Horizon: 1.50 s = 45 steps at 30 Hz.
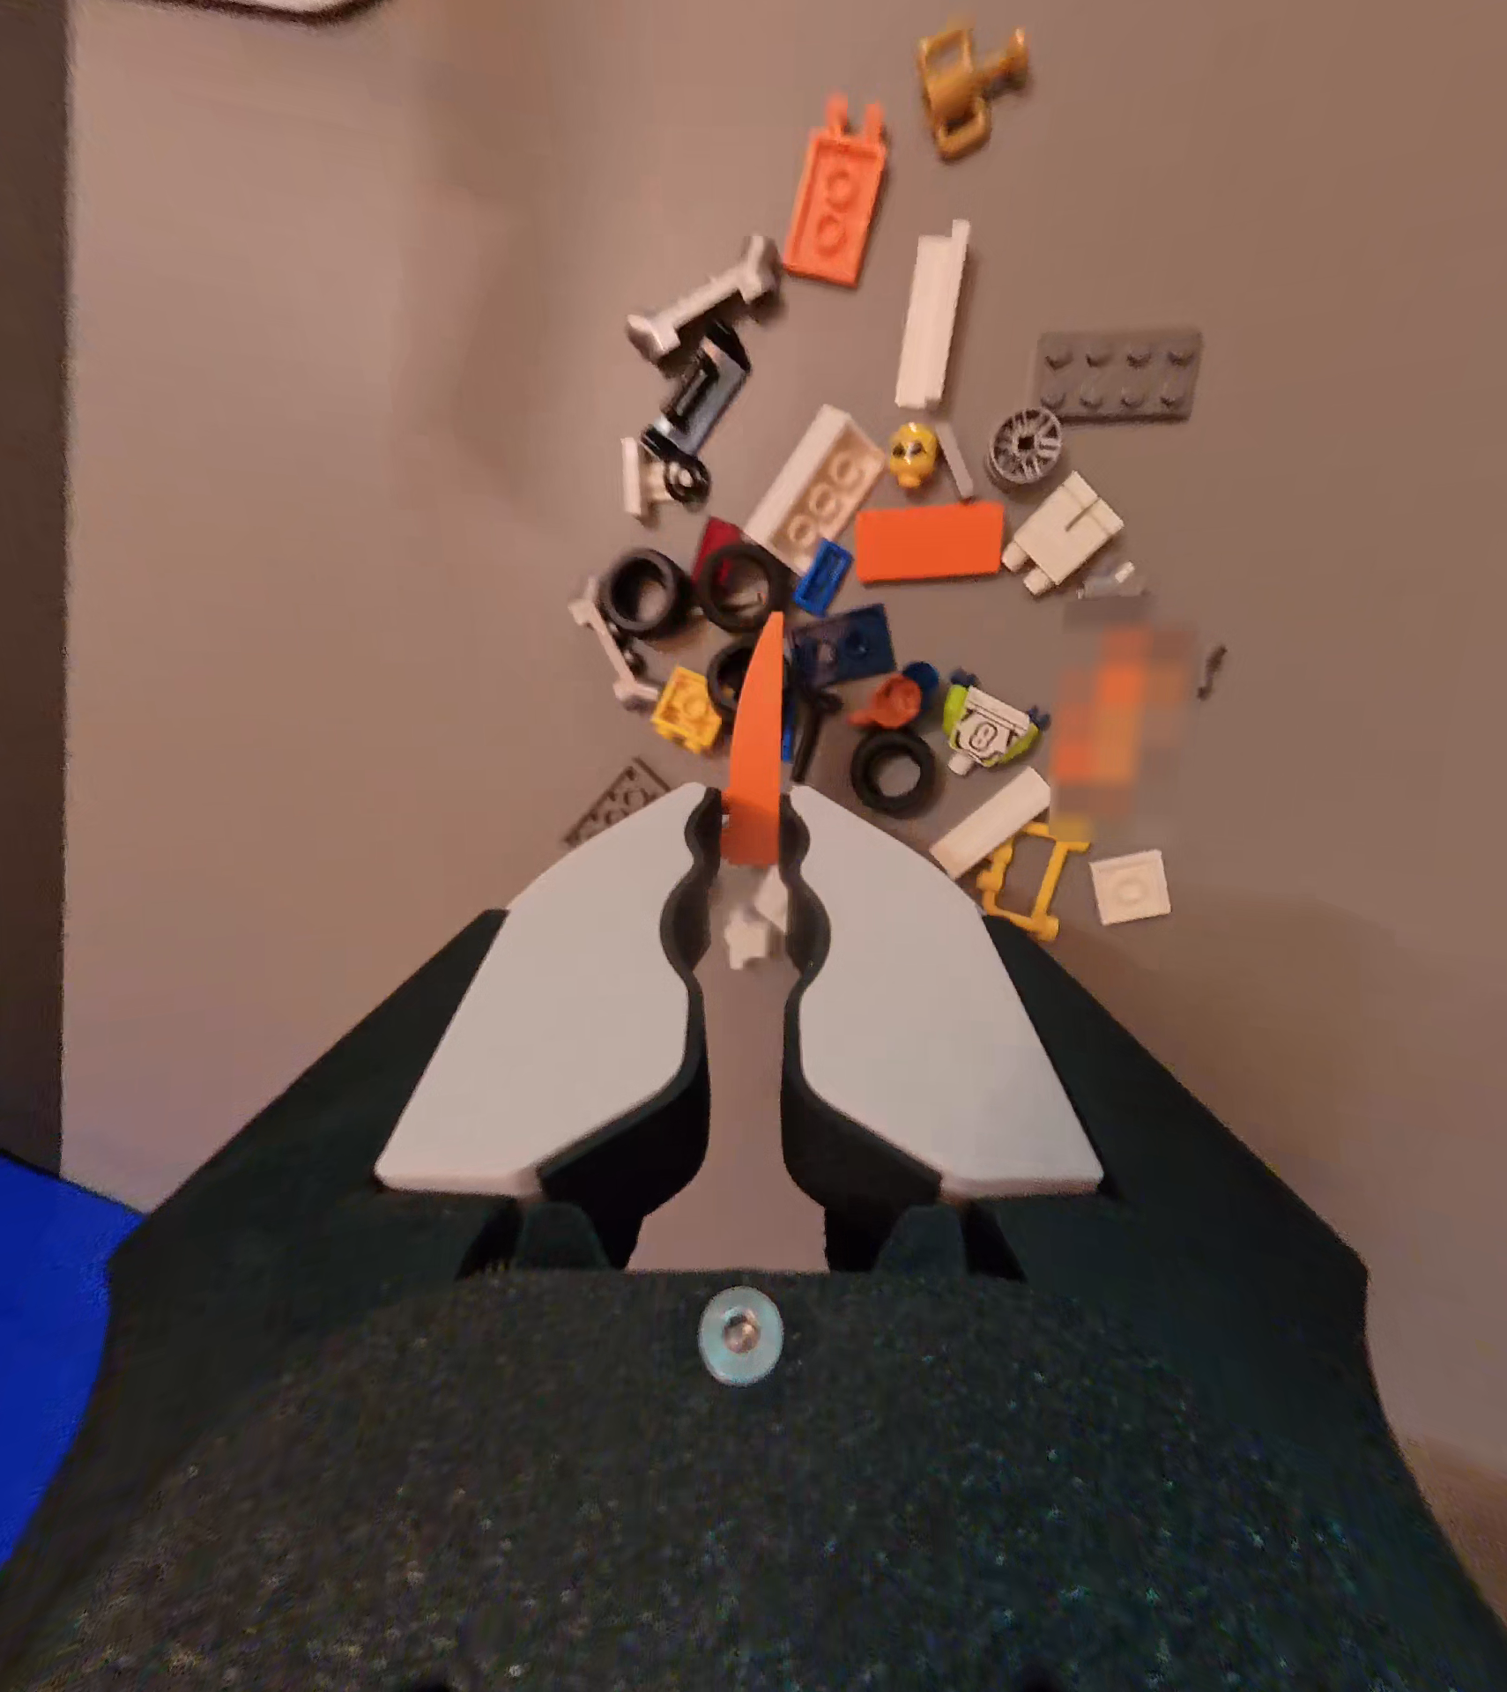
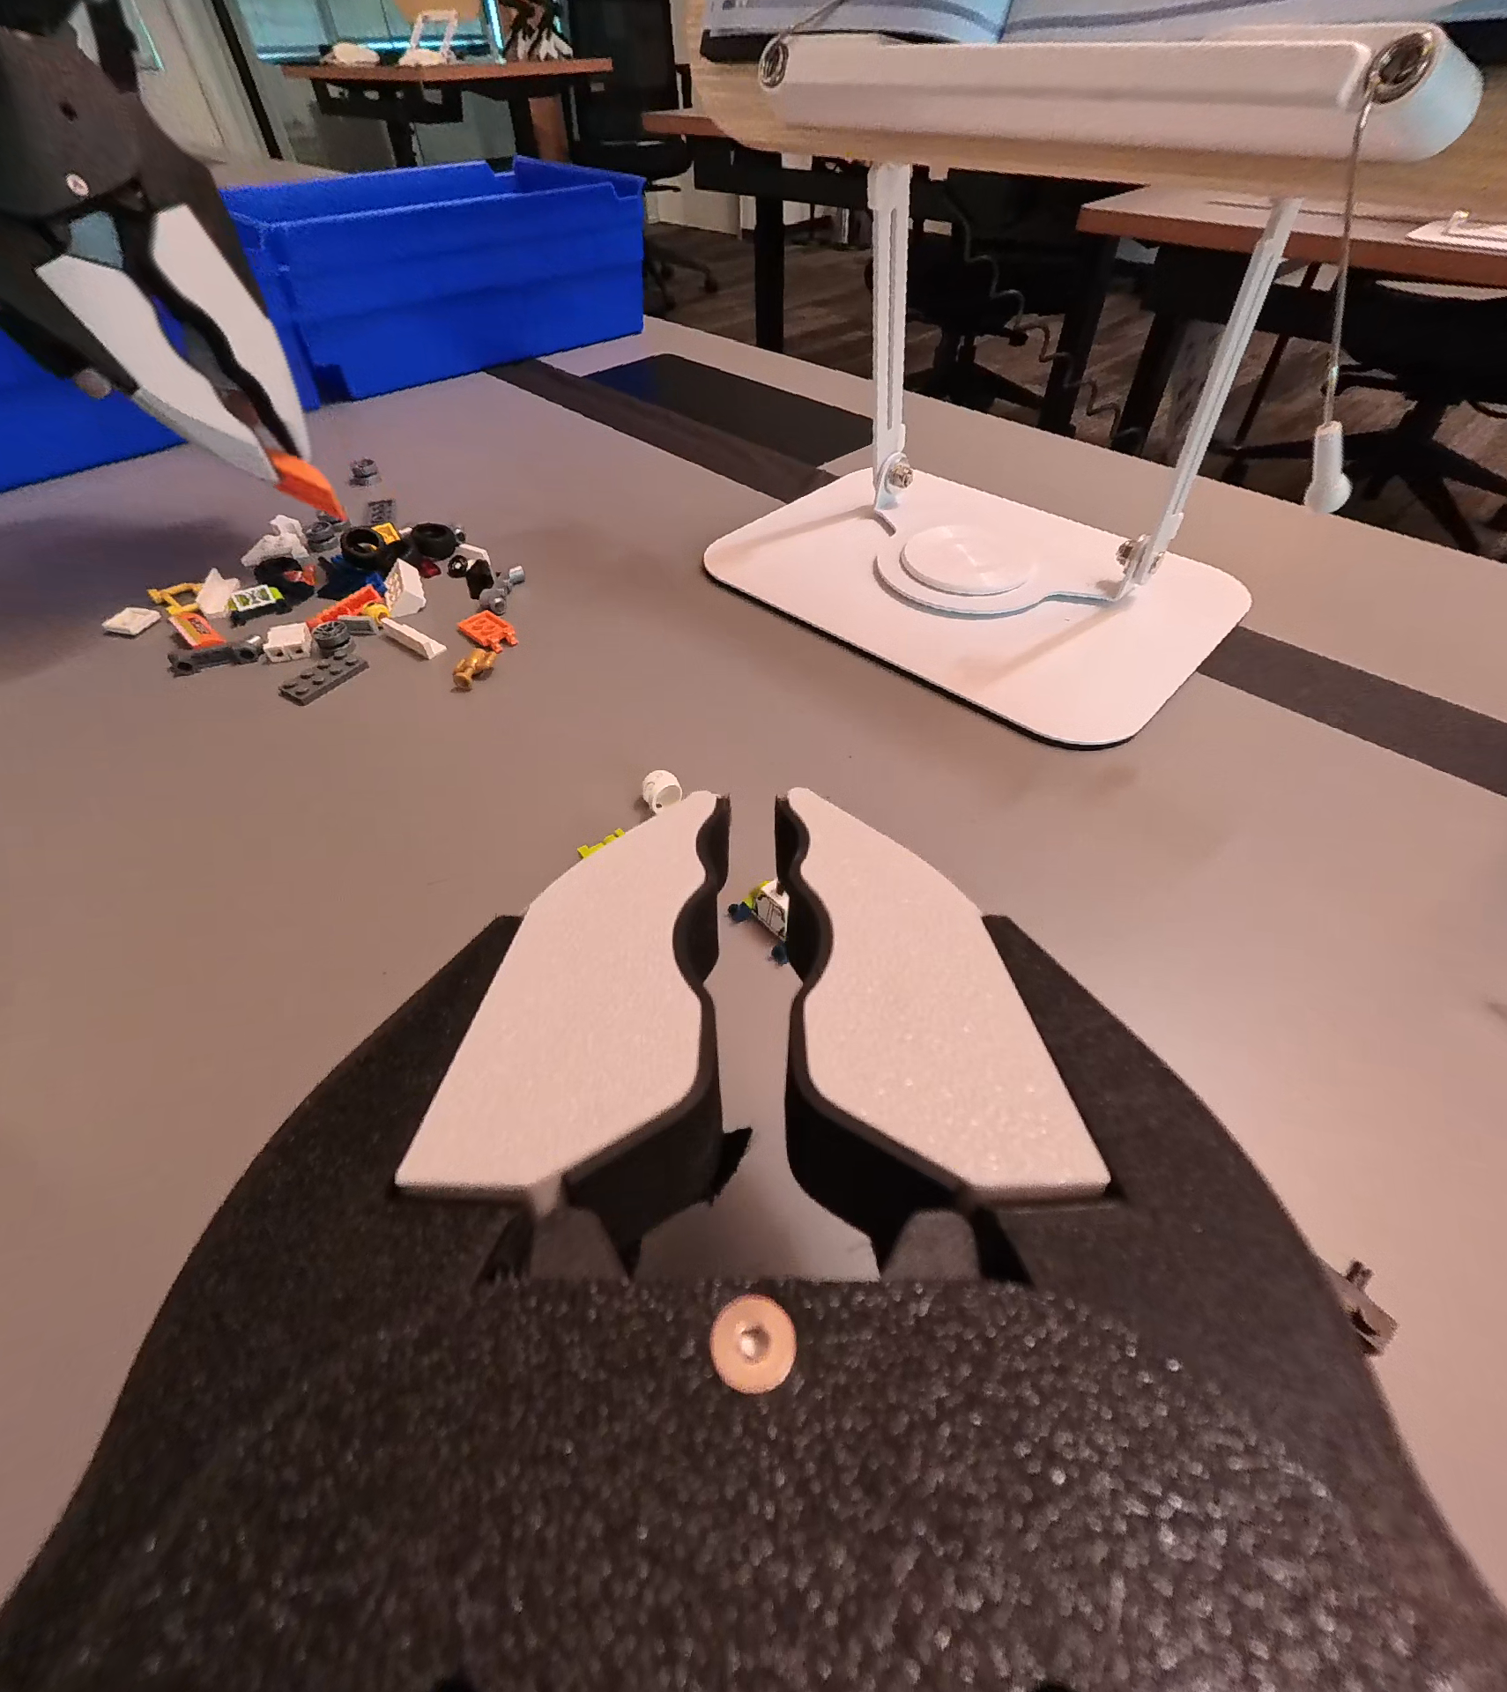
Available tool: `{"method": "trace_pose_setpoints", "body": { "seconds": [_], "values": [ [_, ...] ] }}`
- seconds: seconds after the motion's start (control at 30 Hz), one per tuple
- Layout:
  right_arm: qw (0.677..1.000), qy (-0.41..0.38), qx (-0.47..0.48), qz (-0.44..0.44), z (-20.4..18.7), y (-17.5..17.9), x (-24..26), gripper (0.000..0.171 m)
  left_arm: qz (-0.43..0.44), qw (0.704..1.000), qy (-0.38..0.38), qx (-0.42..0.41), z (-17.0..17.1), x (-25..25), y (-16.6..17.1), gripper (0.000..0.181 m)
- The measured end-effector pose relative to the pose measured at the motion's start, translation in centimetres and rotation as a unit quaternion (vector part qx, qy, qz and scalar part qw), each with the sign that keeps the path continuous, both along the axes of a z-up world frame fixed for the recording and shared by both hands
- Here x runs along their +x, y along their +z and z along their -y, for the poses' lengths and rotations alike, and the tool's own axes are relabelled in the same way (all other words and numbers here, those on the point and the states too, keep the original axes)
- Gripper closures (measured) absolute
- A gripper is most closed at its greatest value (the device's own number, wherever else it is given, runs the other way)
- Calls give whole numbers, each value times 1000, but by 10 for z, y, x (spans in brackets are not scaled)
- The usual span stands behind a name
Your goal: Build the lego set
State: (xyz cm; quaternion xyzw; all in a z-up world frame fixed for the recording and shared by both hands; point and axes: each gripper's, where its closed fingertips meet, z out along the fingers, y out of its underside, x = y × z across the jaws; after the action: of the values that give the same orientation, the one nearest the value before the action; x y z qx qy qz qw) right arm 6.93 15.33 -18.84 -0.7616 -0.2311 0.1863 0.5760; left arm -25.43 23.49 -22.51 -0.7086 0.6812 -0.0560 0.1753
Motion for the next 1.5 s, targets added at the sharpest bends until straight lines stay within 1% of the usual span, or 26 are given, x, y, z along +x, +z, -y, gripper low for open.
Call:
{"method": "trace_pose_setpoints", "body": {
  "seconds": [0.1,0.2,0.33,0.43,0.5,0.6,0.73,0.83,0.9,1.0,1.03,1.1,1.17,1.23,1.3,1.33,1.4,1.5],
  "values": [
    [1000,0,-2,0,0,-1,0,162,-22,1000,0,-3,4,-9,-9,170],
    [1000,-1,-2,1,0,-2,0,162,-21,1000,1,-14,8,-12,-14,170],
    [1000,-1,-3,2,0,-3,0,162,-28,1000,7,-8,7,-17,-21,169],
    [1000,-1,-4,3,-1,-3,0,162,-21,1000,12,-5,6,-17,-19,164],
    [1000,-1,-4,2,-1,-3,0,162,-3,1000,11,-4,8,-13,-14,163],
    [1000,0,-5,3,-1,-3,-1,162,40,999,-12,-17,21,5,-8,165],
    [1000,0,-6,4,-1,-4,-1,162,29,999,-39,-23,34,16,-18,165],
    [1000,-1,-4,3,0,-3,-1,162,30,998,-41,-33,35,21,-26,165],
    [1000,-1,-4,3,0,-3,-1,162,29,998,-41,-36,34,23,-30,166],
    [1000,0,-4,3,0,-3,-1,162,21,998,-42,-35,32,22,-34,178],
    [1000,0,-4,3,0,-3,-1,162,22,998,-42,-35,31,22,-34,178],
    [1000,1,-4,2,0,-3,-1,162,41,998,-34,-38,27,23,-28,179],
    [1000,1,-3,2,0,-2,-1,162,86,995,-18,-47,23,27,-15,179],
    [1000,2,-2,1,0,-1,-2,162,160,984,-9,-78,26,35,4,179],
    [1000,4,-1,1,1,-1,-2,162,253,959,0,-130,32,45,28,179],
    [1000,5,-1,1,1,0,-3,162,301,940,6,-163,34,49,41,179],
    [1000,6,1,2,1,0,-3,162,389,892,14,-230,40,53,65,179],
    [1000,5,3,2,2,1,-4,162,480,828,15,-290,45,53,92,179]
  ]
}}
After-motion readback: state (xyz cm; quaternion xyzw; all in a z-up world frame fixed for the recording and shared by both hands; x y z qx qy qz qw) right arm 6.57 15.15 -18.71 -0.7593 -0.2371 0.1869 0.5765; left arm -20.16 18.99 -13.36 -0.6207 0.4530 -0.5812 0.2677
